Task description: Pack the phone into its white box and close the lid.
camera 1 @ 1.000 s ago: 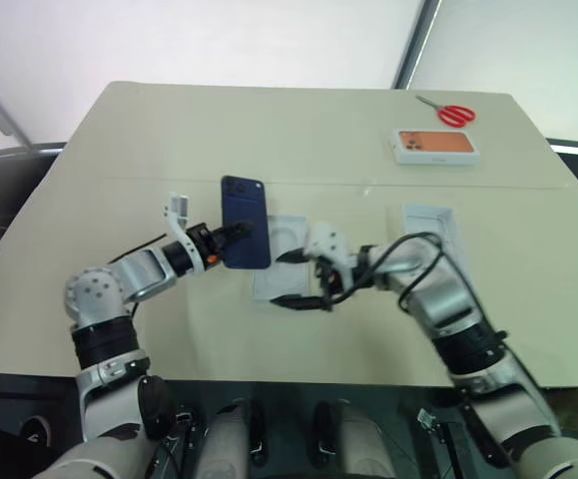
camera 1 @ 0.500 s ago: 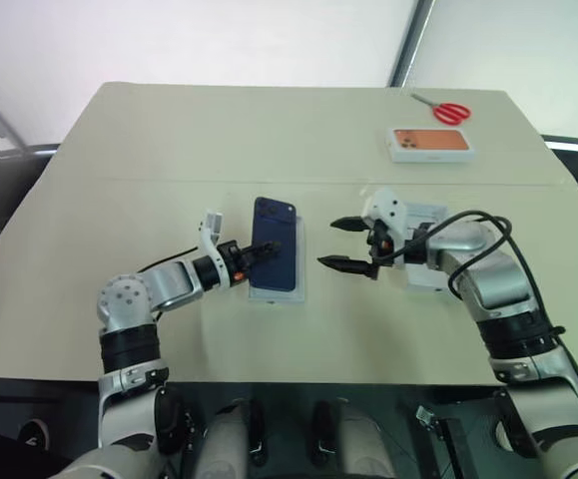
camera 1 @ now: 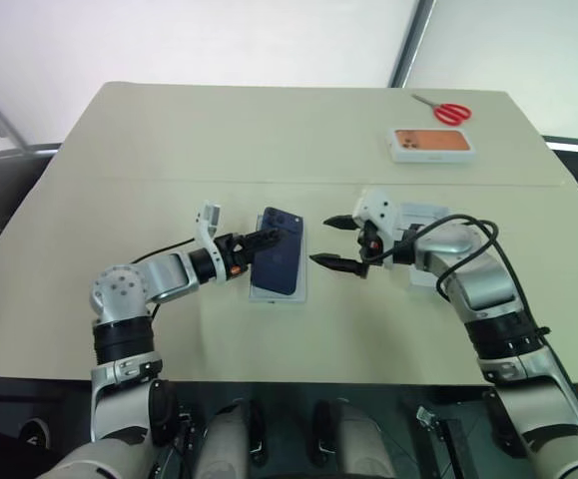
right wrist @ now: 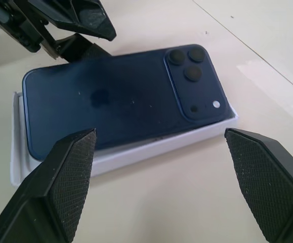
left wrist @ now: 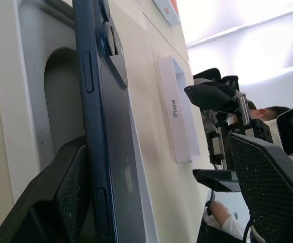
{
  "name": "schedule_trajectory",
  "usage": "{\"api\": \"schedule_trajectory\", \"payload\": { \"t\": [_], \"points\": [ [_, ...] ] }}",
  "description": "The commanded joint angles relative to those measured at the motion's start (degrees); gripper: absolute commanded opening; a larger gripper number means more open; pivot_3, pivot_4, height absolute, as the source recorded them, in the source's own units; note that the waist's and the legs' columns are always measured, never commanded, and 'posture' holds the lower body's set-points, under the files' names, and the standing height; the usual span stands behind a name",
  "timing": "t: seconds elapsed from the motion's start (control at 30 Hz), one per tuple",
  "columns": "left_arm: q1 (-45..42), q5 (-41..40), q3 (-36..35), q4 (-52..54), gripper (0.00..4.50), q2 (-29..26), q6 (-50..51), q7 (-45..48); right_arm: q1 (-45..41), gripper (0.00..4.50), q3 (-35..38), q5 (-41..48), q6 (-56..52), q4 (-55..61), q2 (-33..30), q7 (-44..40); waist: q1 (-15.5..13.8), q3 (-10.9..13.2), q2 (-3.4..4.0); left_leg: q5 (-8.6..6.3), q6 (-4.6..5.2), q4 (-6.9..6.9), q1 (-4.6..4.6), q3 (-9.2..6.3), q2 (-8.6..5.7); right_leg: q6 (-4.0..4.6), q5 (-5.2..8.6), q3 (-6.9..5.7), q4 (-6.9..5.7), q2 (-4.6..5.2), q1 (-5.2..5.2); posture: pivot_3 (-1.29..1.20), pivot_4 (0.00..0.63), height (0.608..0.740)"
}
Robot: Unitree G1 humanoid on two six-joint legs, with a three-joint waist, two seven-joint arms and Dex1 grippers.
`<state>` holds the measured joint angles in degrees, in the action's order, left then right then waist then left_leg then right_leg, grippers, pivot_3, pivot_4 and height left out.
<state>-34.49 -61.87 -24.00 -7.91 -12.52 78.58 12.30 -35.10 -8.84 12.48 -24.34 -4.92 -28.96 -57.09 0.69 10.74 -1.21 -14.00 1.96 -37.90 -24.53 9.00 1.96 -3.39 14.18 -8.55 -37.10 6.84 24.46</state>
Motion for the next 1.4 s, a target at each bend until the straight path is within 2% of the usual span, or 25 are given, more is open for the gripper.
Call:
{"api": "schedule_trajectory", "payload": {
  "t": [0.03, 0.2, 0.4, 0.6, 0.87, 0.93, 1.03, 1.13, 1.2, 1.23, 1.27, 1.4],
  "points": [
    [-0.43, -2.51, -0.74, 3.25, 4.23, -1.12, 1.78, 0.30, -1.76, 4.27, 0.20, -0.05, 1.61, -0.09, 0.24, 0.02, -0.02, 0.00, 0.00, 0.00, 0.00, 0.00, 0.00, 0.00, 0.00, 0.00, 0.00, 0.00, 0.00, 0.00, 0.00, 0.00, 0.150, 0.738],
    [1.44, -2.87, -0.39, 7.56, 4.23, -3.29, 3.82, 1.01, -2.12, 4.27, -0.26, -0.74, 2.77, -1.15, 0.50, -0.07, 0.03, 0.01, 0.01, -0.01, -0.02, 0.00, -0.01, 0.00, -0.01, 0.00, 0.00, 0.00, 0.01, 0.00, 0.00, 0.00, 0.150, 0.738],
    [1.38, -0.45, 0.72, 7.32, 4.23, -5.98, 2.04, 1.90, -2.33, 4.27, -0.86, -0.93, 2.76, -1.16, 1.37, 0.15, 0.02, 0.02, 0.02, -0.03, -0.06, 0.01, -0.01, 0.00, 0.00, 0.00, 0.00, 0.00, 0.00, 0.00, 0.01, 0.00, 0.150, 0.738],
    [-1.88, 1.41, 4.11, 4.31, 4.23, -4.76, 1.06, 3.29, -3.42, 4.27, -1.78, -1.66, 4.08, -3.18, 2.39, 0.25, -0.14, 0.02, 0.02, -0.04, -0.06, -0.01, -0.02, 0.00, -0.03, 0.00, 0.00, 0.00, 0.01, 0.02, 0.00, 0.00, 0.150, 0.738],
    [0.76, 2.06, 2.03, 5.67, 4.23, -8.11, -1.79, 5.37, -3.46, 4.27, -0.31, -1.51, 3.50, -3.40, 2.71, 1.50, 0.41, 0.05, 0.07, 0.06, 0.04, 0.03, 0.01, 0.01, 0.01, 0.00, 0.00, 0.00, -0.03, -0.03, 0.02, 0.00, 0.150, 0.738],
    [0.71, 1.30, -0.24, 4.57, 3.72, -8.29, -3.33, 4.78, -3.06, 4.27, 0.28, -1.77, 4.43, -3.67, 2.53, 2.16, 0.21, 0.05, 0.08, 0.06, 0.03, 0.03, 0.01, 0.01, 0.01, 0.00, 0.00, 0.00, -0.03, -0.02, 0.02, 0.00, 0.150, 0.738],
    [-0.40, 1.33, -3.31, 1.38, 2.45, -7.50, -5.12, 2.60, -2.94, 3.40, 0.71, -3.39, 5.80, -5.60, 2.48, 4.94, -0.18, 0.05, 0.07, -0.01, -0.07, 0.02, 0.00, 0.00, -0.02, 0.00, 0.00, 0.00, 0.00, 0.03, 0.01, 0.00, 0.150, 0.738],
    [0.30, 5.53, -0.60, 1.59, 0.92, -8.15, -7.93, 2.48, -2.31, 1.87, -0.62, -5.24, 7.63, -6.89, 1.71, 5.69, -0.12, 0.05, 0.07, -0.03, -0.07, 0.01, -0.01, 0.00, -0.04, 0.00, 0.00, 0.00, 0.01, 0.06, -0.01, 0.00, 0.150, 0.738],
    [1.92, 9.28, 4.55, 3.09, 0.00, -9.04, -9.31, 4.05, -1.24, 0.84, -1.73, -6.42, 8.79, -7.03, 1.43, 5.50, -0.03, 0.05, 0.07, -0.03, -0.07, 0.02, -0.01, 0.00, -0.05, 0.00, 0.00, 0.00, 0.01, 0.04, 0.00, 0.00, 0.150, 0.738],
    [2.46, 10.57, 6.35, 3.47, 0.00, -9.07, -10.15, 4.63, -0.83, 0.35, -2.27, -7.12, 9.27, -7.11, 1.39, 5.55, 0.04, 0.06, 0.08, -0.03, -0.07, 0.02, -0.01, 0.01, -0.04, 0.00, 0.00, 0.00, 0.00, 0.03, 0.00, 0.00, 0.150, 0.738],
    [2.63, 10.44, 7.57, 3.70, 0.00, -8.63, -9.88, 5.66, -0.36, 0.07, -3.13, -8.07, 9.60, -7.42, 1.31, 5.61, 0.08, 0.06, 0.08, -0.02, -0.05, 0.03, -0.01, 0.01, -0.04, 0.00, 0.00, 0.00, 0.00, 0.02, 0.00, 0.00, 0.150, 0.738],
    [2.79, 13.61, 12.89, 3.72, 0.00, -9.44, -9.21, 7.17, 1.63, 0.07, -7.32, -13.01, 13.19, -7.82, 0.09, 5.24, 0.09, 0.06, 0.08, -0.02, -0.08, 0.02, 0.00, 0.03, -0.02, 0.00, 0.00, 0.00, -0.01, -0.01, 0.01, 0.00, 0.150, 0.738]
  ]
}}
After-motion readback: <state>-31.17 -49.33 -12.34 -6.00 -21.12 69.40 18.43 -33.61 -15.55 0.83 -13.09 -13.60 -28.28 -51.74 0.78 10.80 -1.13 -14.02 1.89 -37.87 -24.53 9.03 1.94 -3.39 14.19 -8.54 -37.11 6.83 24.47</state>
